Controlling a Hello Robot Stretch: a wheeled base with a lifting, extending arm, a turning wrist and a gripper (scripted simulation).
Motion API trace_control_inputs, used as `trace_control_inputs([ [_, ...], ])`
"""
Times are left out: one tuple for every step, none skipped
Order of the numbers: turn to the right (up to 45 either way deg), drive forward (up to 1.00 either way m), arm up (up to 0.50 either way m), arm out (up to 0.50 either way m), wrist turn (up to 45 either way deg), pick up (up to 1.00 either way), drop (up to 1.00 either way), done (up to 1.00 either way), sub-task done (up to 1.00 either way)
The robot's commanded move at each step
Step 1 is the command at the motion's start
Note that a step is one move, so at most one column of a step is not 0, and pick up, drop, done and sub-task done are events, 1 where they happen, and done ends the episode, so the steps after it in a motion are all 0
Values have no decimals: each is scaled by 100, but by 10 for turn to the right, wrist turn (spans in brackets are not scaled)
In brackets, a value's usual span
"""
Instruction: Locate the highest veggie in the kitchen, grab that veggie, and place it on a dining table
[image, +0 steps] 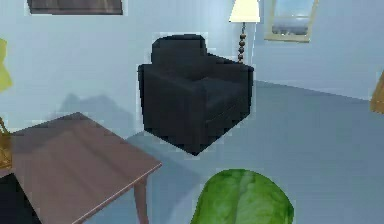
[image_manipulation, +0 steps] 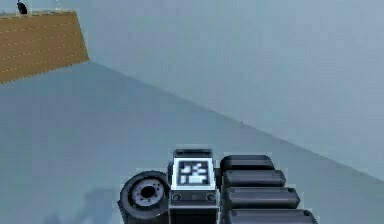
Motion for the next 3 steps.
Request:
trace_control_inputs([
  [0, 45, 0, 0, 0, 0, 0, 0, 0],
  [390, 0, 0, 0, 0, 0, 0, 0, 0],
  [-390, 0, 0, 0, 0, 0, 0, 0, 0],
])
